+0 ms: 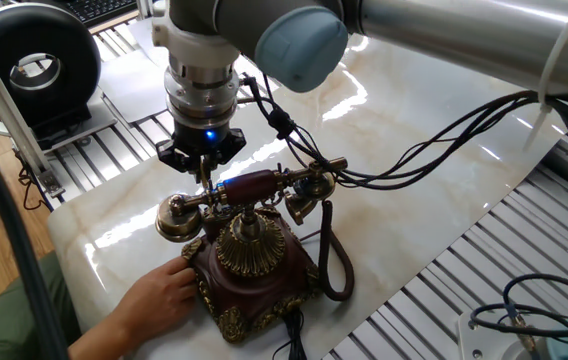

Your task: Dial a number on an old rotary phone

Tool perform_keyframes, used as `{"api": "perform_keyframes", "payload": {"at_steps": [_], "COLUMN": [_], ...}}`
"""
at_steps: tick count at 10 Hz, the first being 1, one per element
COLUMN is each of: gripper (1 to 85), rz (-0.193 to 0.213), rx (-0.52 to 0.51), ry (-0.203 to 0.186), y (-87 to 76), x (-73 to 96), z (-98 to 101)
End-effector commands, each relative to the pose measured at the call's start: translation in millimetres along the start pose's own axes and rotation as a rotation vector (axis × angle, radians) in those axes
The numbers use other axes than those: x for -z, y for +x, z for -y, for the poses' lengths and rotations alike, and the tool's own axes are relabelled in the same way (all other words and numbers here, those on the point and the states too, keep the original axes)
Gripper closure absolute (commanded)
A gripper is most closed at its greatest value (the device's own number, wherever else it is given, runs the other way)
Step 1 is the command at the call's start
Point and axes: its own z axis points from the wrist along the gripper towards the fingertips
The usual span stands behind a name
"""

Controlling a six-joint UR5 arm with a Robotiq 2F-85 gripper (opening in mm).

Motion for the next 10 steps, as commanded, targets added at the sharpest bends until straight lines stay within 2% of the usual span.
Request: {"api": "perform_keyframes", "payload": {"at_steps": [1, 9, 10], "gripper": [84.3, 84.3, 84.3], "rz": [0.014, 0.057, 0.068], "rx": [-0.011, 0.017, 0.02], "ry": [0.001, 0.053, 0.073], "y": [-6.3, -26.9, -29.1], "x": [-4.3, -14.4, -16.8], "z": [0.8, 15.3, 14.8]}}
